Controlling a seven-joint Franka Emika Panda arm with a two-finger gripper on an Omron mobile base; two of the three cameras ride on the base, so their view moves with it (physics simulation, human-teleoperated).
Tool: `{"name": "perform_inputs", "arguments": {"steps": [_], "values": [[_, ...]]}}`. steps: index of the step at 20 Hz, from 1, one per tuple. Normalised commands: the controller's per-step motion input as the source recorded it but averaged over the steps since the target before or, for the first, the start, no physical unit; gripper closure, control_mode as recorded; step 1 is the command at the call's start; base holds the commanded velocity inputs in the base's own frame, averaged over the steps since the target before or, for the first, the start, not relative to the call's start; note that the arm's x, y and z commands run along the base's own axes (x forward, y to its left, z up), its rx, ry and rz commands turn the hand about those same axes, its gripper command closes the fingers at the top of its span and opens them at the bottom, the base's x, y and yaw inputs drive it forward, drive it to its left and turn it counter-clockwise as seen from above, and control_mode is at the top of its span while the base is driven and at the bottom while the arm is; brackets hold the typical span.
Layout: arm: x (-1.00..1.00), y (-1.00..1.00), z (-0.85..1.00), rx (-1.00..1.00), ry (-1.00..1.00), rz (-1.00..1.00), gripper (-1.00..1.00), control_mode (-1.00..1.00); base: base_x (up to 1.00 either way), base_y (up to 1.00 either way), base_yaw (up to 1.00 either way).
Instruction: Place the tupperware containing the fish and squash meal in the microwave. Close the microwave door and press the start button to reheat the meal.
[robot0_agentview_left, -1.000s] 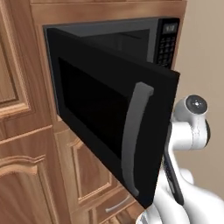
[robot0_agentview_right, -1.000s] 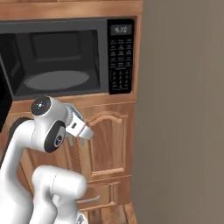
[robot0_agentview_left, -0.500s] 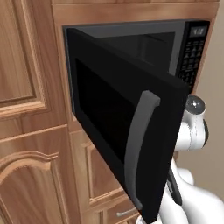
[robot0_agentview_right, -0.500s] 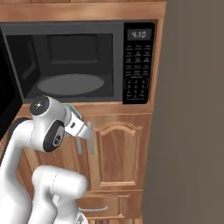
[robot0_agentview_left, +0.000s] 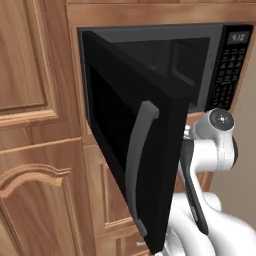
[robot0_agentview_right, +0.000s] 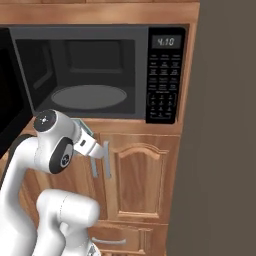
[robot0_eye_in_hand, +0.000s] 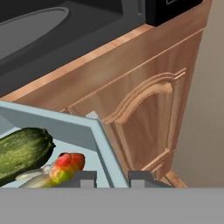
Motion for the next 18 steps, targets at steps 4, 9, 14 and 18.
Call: {"name": "perform_inputs", "arguments": {"steps": [4, 9, 14, 18], "values": [[0.0, 0.0, 0.0, 0.0, 0.0, 0.0, 1.0, 1.0, 0.09, -0.34, 0.19], [0.0, 0.0, 0.0, 0.0, 0.0, 0.0, 1.0, 1.0, 0.11, -0.42, 0.21], [0.0, 0.0, 0.0, 0.0, 0.0, 0.0, 1.0, 1.0, 0.13, -0.36, 0.27], [0.0, 0.0, 0.0, 0.0, 0.0, 0.0, 1.0, 1.0, 0.1, -0.11, 0.33]]}}
